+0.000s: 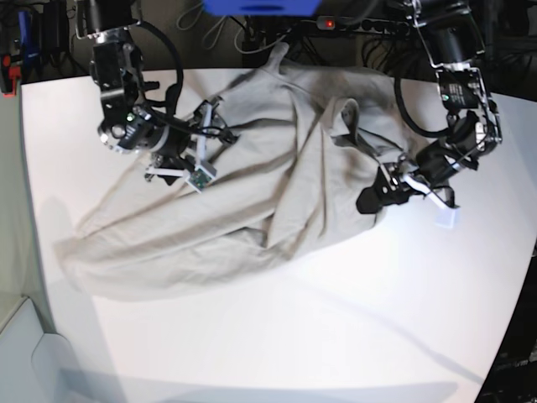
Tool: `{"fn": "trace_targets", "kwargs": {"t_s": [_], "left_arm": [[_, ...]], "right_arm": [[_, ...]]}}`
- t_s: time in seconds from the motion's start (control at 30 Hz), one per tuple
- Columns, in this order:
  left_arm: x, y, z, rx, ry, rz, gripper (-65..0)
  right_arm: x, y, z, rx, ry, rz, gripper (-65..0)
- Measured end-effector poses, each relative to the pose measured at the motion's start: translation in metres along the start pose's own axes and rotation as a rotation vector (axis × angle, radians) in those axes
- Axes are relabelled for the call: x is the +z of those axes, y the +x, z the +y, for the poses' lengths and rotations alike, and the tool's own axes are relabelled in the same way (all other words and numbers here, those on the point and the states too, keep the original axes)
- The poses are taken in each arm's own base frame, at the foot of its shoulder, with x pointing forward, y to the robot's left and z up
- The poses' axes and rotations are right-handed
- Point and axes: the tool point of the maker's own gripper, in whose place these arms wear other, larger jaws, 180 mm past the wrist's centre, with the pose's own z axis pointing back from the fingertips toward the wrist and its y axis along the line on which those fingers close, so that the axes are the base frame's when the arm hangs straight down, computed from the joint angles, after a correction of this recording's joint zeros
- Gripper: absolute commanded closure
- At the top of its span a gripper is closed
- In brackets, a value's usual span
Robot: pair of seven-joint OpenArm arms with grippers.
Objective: Layout the t-shirt on the table in an organized manner, then fold the t-shirt properly
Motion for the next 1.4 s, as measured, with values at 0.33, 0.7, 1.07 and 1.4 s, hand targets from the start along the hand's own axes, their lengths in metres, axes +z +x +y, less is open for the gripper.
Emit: {"fn": "trace_targets", "kwargs": {"t_s": [0.33, 0.7, 1.07, 1.4], "left_arm": [[0.001, -0.008, 0.023, 0.103, 0.028, -0.019, -61.0], [-0.008, -0.008, 0.023, 0.157, 0.000, -0.045, -60.8], [-0.026, -0.006, 0.010, 0.129, -0.010, -0.019, -56.3], [-0.041, -0.012, 0.010, 0.183, -0.022, -0.002, -28.3]], "right_arm": [[0.000, -0.001, 0.000, 0.000, 0.000, 0.000, -44.0], [0.000, 0.000, -0.002, 0.002, -0.002, 0.004, -44.0], [0.000, 0.000, -0.002, 0.002, -0.002, 0.004, -44.0], [0.002, -0.003, -0.004, 0.003, -0.001, 0.001, -44.0]]}}
